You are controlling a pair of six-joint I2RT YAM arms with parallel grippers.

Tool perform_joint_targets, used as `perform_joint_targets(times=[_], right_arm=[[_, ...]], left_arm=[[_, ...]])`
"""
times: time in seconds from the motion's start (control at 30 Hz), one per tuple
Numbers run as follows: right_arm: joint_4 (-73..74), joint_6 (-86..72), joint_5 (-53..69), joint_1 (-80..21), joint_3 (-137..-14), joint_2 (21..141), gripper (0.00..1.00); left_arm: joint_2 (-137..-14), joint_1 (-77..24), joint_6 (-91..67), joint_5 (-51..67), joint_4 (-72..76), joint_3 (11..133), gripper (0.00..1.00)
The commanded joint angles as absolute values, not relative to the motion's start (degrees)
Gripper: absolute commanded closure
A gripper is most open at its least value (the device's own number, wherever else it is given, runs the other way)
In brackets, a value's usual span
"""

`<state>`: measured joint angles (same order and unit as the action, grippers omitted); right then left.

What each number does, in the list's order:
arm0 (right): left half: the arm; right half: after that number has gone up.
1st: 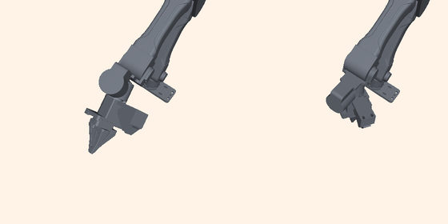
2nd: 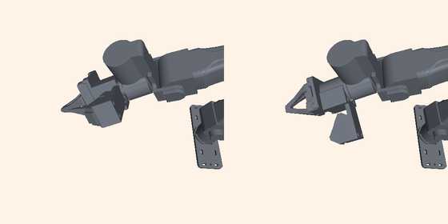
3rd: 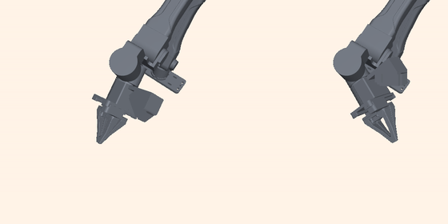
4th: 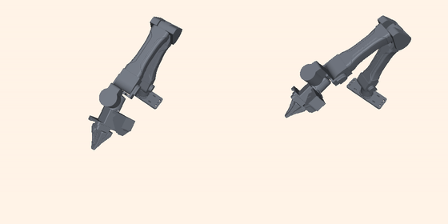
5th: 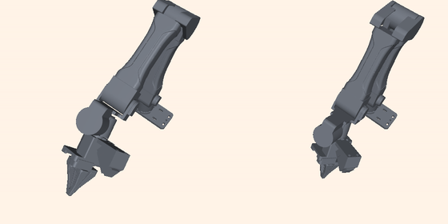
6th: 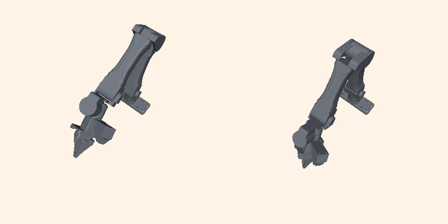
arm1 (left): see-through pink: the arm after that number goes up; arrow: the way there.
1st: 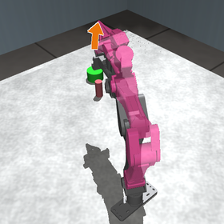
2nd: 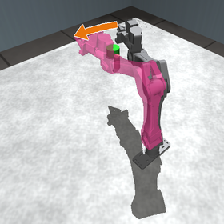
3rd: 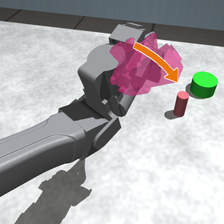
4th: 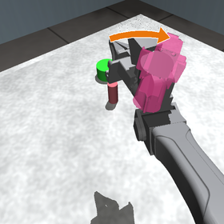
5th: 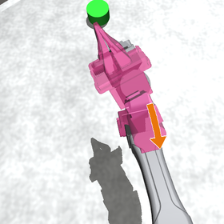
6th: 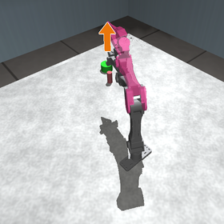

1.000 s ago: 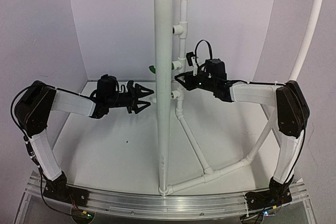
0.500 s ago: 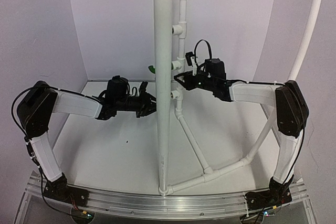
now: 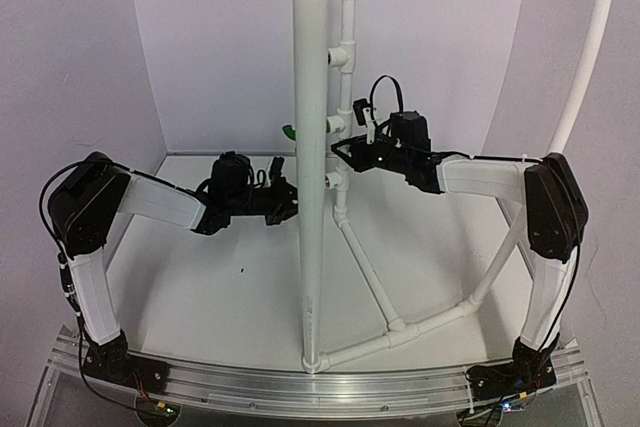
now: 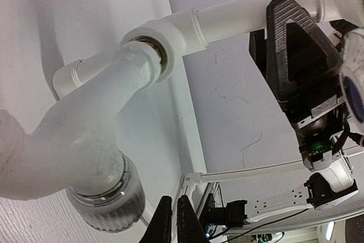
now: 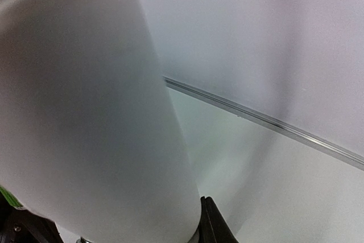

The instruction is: Install the water faucets

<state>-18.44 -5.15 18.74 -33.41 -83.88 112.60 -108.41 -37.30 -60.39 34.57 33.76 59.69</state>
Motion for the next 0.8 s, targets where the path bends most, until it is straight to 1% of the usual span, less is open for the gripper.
perform_joint_targets(times=[0.0,0.27,0.47,0.77], right_arm=[[-18.3,-13.9,28.4,-35.8,-85.3,113.3,1.0],[-18.3,-13.8,28.6,-35.8,-84.8,113.1,1.0],[-18.3,-13.7,28.8,-35.8,-84.3,112.8,1.0],[-18.2,-13.0,29.1,-35.8,-83.3,112.1,1.0]], left_arm=[[-110.7,-37.6,-62.9,31.6,42.0,57.1,0.95],[-113.3,-37.6,-64.6,27.0,46.4,55.5,0.96],[-117.7,-37.2,-68.8,23.4,54.5,55.1,0.96],[-123.1,-35.6,-73.2,21.1,66.0,54.6,0.95]])
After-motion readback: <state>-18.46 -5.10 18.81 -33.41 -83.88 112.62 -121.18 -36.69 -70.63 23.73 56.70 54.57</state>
